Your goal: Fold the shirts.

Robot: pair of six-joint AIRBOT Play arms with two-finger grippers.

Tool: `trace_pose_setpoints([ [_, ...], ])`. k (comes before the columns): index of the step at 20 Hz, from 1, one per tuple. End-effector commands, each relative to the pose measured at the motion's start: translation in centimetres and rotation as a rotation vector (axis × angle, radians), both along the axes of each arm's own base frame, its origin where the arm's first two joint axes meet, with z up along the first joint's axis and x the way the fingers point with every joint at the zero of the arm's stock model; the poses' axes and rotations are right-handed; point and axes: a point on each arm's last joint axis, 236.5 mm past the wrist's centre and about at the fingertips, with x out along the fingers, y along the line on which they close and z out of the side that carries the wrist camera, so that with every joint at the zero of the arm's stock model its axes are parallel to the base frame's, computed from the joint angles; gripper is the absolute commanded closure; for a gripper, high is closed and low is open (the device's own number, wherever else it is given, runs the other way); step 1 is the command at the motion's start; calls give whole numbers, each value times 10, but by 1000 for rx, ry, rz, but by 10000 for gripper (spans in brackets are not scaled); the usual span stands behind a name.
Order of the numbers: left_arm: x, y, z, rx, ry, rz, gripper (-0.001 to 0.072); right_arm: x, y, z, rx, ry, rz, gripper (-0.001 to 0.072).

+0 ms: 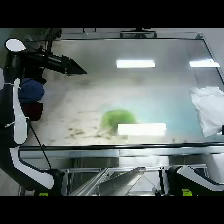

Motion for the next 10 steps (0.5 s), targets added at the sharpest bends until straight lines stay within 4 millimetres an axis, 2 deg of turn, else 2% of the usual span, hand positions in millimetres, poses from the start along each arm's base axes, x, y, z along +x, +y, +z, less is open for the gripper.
trace_pose_setpoints([
  [1, -6, -9, 0, 1, 1, -25, 698, -16, 6, -12, 17, 12, -31, 624],
  [3, -6, -9, 0, 1, 2, -26, 698, -21, 21, -17, 75, 44, -7, -8],
  [4, -6, -9, 0, 1, 2, -26, 698, -24, 28, -15, 76, 76, 52, 9],
  [6, -5, -8, 0, 1, 1, -24, 698, -27, 32, 1, 56, 97, 120, 10],
  [7, -5, -8, 0, 1, 1, -23, 698, -24, 30, 16, 37, 87, 130, 9],
  [9, -5, -8, 0, 0, 0, -23, 698, -13, 28, 58, -59, 83, 238, 14],
  [10, -5, -7, 1, 0, 0, -20, 699, -3, 30, 82, -101, 75, 290, 72],
])
